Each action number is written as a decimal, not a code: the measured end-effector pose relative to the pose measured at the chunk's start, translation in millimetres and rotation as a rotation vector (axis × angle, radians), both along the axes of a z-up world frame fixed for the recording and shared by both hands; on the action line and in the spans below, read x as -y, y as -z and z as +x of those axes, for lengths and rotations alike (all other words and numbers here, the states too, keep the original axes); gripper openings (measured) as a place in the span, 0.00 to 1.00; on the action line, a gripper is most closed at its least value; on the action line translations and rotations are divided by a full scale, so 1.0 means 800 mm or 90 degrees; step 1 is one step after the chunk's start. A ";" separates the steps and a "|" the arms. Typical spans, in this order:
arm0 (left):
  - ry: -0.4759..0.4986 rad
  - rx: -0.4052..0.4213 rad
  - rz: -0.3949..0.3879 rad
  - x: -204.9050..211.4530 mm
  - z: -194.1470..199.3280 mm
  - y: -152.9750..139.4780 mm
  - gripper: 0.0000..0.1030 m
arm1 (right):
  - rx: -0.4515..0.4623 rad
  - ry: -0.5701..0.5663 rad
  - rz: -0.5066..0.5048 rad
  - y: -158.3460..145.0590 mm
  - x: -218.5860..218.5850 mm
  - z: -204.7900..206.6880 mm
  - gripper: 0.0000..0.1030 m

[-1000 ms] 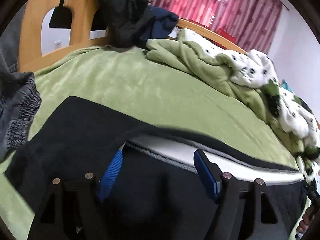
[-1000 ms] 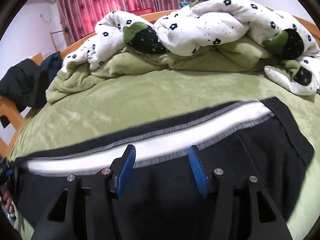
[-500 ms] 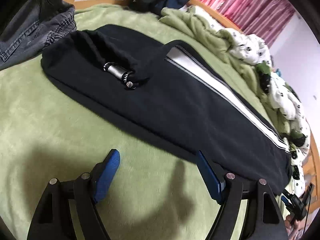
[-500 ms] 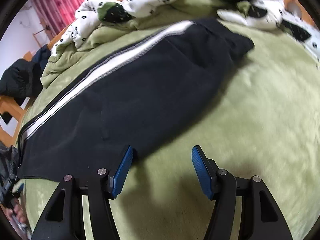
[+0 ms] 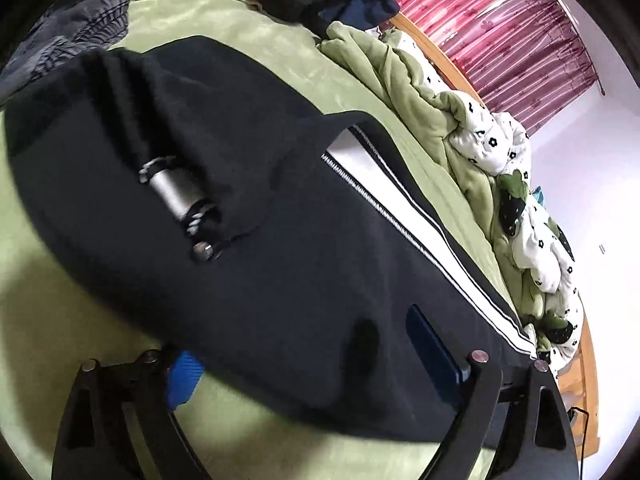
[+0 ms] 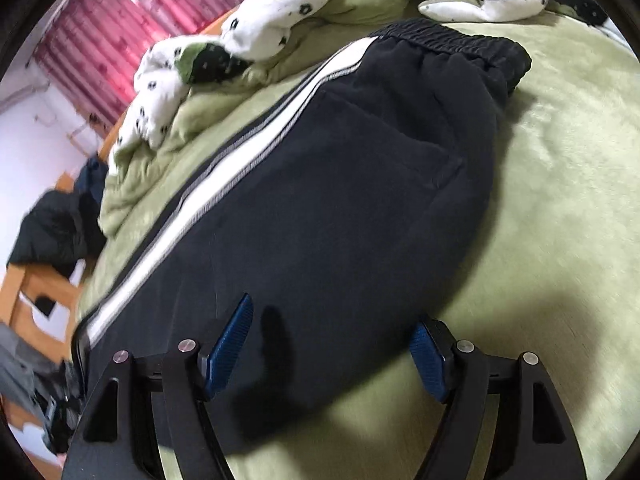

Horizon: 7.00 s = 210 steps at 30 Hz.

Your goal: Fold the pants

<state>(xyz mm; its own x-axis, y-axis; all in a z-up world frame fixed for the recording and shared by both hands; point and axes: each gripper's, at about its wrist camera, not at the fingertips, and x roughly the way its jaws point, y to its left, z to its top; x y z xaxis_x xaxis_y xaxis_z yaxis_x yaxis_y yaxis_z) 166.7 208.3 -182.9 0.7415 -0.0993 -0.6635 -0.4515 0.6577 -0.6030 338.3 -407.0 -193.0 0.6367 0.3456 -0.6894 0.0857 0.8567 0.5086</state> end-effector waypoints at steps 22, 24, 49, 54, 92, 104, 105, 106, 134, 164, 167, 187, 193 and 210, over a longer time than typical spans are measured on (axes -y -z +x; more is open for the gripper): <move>-0.045 -0.007 0.042 -0.004 -0.031 -0.026 0.12 | 0.045 0.078 0.006 -0.050 0.019 -0.004 0.08; -0.036 -0.010 0.049 0.005 -0.044 -0.032 0.12 | 0.051 0.073 0.002 -0.061 0.026 -0.020 0.08; 0.045 -0.068 0.093 0.094 -0.235 -0.025 0.33 | -0.003 0.106 -0.026 -0.032 0.148 -0.260 0.27; 0.074 -0.079 0.132 0.099 -0.255 -0.037 0.45 | 0.018 0.127 -0.052 -0.052 0.172 -0.294 0.47; 0.173 -0.046 0.163 0.183 -0.213 -0.106 0.63 | 0.013 0.127 -0.057 -0.049 0.231 -0.254 0.57; 0.164 -0.057 0.142 0.169 -0.206 -0.090 0.63 | -0.008 0.127 -0.059 -0.044 0.229 -0.235 0.58; 0.163 -0.057 0.141 0.169 -0.205 -0.089 0.63 | -0.009 0.126 -0.055 -0.044 0.228 -0.232 0.58; 0.165 -0.057 0.140 0.167 -0.205 -0.087 0.63 | -0.008 0.125 -0.052 -0.044 0.226 -0.228 0.58; 0.161 -0.035 0.136 0.139 -0.214 -0.068 0.64 | -0.028 0.140 -0.070 -0.036 0.201 -0.221 0.65; 0.036 -0.048 0.196 0.119 -0.199 -0.091 0.64 | -0.034 0.038 -0.174 -0.023 0.271 -0.098 0.61; -0.010 -0.080 0.260 0.100 -0.219 -0.093 0.64 | -0.026 0.059 -0.181 -0.030 0.274 -0.137 0.64; -0.039 -0.079 0.299 -0.042 -0.135 -0.146 0.67 | 0.037 -0.063 -0.246 -0.147 0.044 -0.198 0.64; 0.003 -0.075 0.326 -0.053 -0.138 -0.140 0.70 | 0.063 -0.151 -0.269 -0.145 -0.048 -0.169 0.64; -0.011 -0.106 0.188 -0.121 -0.075 -0.047 0.55 | 0.158 -0.515 -0.364 -0.078 -0.232 -0.056 0.64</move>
